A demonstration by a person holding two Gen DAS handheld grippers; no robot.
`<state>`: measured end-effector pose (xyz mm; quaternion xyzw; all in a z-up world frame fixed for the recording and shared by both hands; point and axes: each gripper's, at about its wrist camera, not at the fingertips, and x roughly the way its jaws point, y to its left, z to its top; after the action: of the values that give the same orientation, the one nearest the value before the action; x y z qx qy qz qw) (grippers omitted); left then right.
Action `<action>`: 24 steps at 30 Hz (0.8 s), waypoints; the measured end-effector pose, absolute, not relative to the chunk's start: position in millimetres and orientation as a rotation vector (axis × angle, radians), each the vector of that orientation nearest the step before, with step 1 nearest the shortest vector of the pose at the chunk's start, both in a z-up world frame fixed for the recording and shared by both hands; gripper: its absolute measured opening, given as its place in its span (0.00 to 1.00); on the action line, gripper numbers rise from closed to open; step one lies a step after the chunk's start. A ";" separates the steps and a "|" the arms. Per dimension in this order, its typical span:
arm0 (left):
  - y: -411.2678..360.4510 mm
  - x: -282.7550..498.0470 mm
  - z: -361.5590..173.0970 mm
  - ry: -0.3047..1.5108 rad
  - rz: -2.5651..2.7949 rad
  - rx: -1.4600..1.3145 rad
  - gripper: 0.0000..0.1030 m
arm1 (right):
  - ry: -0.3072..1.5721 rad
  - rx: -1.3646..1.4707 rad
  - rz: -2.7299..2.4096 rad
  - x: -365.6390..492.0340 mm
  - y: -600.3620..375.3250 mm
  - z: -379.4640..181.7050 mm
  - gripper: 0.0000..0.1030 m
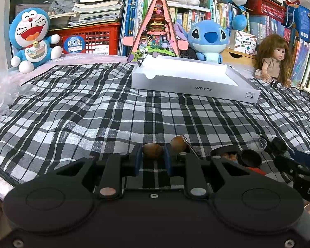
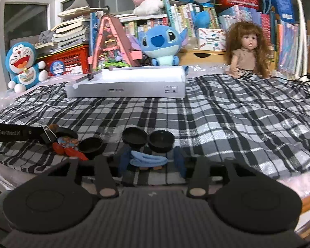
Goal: Organize rigid objects
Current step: 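Close the left tool on a brown nut while the right tool closes on the blue clip, then carry the nut in the left tool and the clip in the right tool over the white tray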
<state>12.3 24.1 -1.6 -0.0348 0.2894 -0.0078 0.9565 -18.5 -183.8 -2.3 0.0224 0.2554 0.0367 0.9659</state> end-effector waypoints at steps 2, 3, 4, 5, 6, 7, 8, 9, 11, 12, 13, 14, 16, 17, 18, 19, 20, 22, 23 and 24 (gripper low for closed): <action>24.0 12.1 -1.8 0.587 -0.016 -0.071 0.21 | 0.517 0.046 0.052 -22.5 -183.7 -1.9 0.68; 23.8 12.1 -2.0 0.586 -0.015 -0.070 0.21 | 0.520 0.050 0.043 -24.1 -184.2 -1.5 0.68; 23.9 12.0 -2.1 0.585 -0.014 -0.070 0.21 | 0.524 0.056 0.035 -25.6 -184.2 -1.4 0.68; 24.2 11.1 -2.1 0.583 -0.011 -0.070 0.21 | 0.525 0.060 0.029 -26.4 -184.0 -1.3 0.68; 24.3 10.5 -2.4 0.582 -0.009 -0.070 0.21 | 0.524 0.062 0.023 -26.9 -184.0 -1.5 0.68; 24.6 10.0 -2.6 0.582 -0.008 -0.070 0.21 | 0.521 0.059 0.007 -26.3 -182.9 -2.0 0.68; 24.6 9.3 -2.7 0.582 -0.007 -0.070 0.21 | 0.515 0.053 -0.017 -25.9 -181.6 -2.8 0.68; 24.5 9.3 -2.8 0.581 -0.008 -0.068 0.21 | 0.509 0.049 -0.038 -26.1 -180.5 -3.9 0.68; 24.7 9.2 -3.3 0.580 -0.008 -0.063 0.21 | 0.510 0.054 -0.039 -25.2 -179.0 -5.2 0.67; 24.8 8.9 -3.3 0.580 -0.008 -0.062 0.21 | 0.510 0.053 -0.035 -25.3 -177.9 -5.5 0.64; 24.7 8.8 -3.5 0.580 -0.008 -0.062 0.21 | 0.509 0.046 -0.034 -25.4 -176.2 -5.9 0.62; 24.9 8.6 -3.5 0.580 -0.007 -0.062 0.21 | 0.509 0.038 -0.036 -25.3 -174.6 -5.9 0.53; 24.7 8.9 -3.6 0.581 -0.008 -0.064 0.21 | 0.514 0.033 -0.039 -25.0 -172.9 -5.2 0.42; 24.7 8.9 -3.6 0.581 -0.008 -0.065 0.21 | 0.520 0.034 -0.036 -24.5 -172.5 -4.6 0.42; 24.7 8.9 -3.6 0.582 -0.009 -0.065 0.21 | 0.524 0.035 -0.035 -24.1 -172.3 -3.9 0.42; 24.8 8.9 -3.3 0.583 -0.009 -0.066 0.21 | 0.528 0.037 -0.032 -23.7 -172.4 -3.1 0.42; 24.8 9.0 -3.3 0.582 -0.010 -0.067 0.21 | 0.534 0.040 -0.027 -23.0 -172.8 -2.3 0.42; 25.6 9.3 -1.5 0.582 -0.010 -0.072 0.21 | 0.543 0.046 -0.020 -22.6 -173.7 -0.6 0.42; 26.4 9.6 -0.1 0.582 -0.011 -0.074 0.21 | 0.546 0.048 -0.016 -22.1 -174.2 0.4 0.42; 27.4 10.0 2.0 0.580 -0.012 -0.077 0.21 | 0.548 0.051 -0.011 -21.8 -174.7 1.4 0.42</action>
<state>10.0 27.4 2.0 -0.0379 0.2859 -0.0060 0.9575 -21.8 -174.7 1.4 0.0252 0.2704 -0.0054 0.9624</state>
